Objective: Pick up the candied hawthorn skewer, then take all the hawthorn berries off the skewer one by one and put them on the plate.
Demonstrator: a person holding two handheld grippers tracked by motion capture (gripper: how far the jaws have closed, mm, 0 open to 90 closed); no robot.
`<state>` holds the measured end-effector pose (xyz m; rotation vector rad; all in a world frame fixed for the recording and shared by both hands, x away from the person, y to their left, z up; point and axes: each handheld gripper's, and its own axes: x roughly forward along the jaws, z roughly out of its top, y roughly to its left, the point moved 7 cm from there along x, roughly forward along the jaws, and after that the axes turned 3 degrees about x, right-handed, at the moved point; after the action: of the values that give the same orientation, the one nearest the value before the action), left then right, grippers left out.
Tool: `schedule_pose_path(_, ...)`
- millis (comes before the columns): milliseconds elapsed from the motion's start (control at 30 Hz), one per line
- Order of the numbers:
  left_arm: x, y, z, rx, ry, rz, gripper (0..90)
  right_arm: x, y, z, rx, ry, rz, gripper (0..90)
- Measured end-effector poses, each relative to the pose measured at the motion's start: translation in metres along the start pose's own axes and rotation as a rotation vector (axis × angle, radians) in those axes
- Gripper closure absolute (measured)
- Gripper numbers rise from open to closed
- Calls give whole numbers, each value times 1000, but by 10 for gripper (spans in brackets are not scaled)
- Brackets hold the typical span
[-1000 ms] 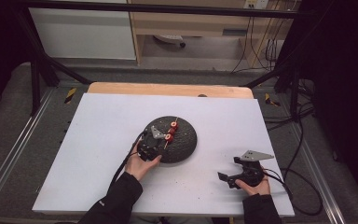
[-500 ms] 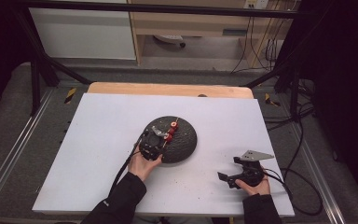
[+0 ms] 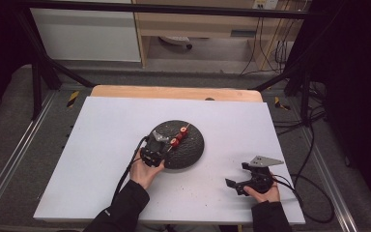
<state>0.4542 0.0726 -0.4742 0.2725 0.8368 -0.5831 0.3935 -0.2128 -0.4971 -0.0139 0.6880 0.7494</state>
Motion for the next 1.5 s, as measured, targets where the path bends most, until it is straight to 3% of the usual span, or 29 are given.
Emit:
schedule_pose_path(533,-43,13,-18,21,-172,-100,880,1,3,1,18,-1,-2,7)
schedule_pose_path(867,-62,25,-45,16,-233,-170,880,6,11,5,33,-11,12,6)
schedule_pose_path(1500,-77,25,-76,54,-303,-206,879,25,41,27,57,-44,42,5)
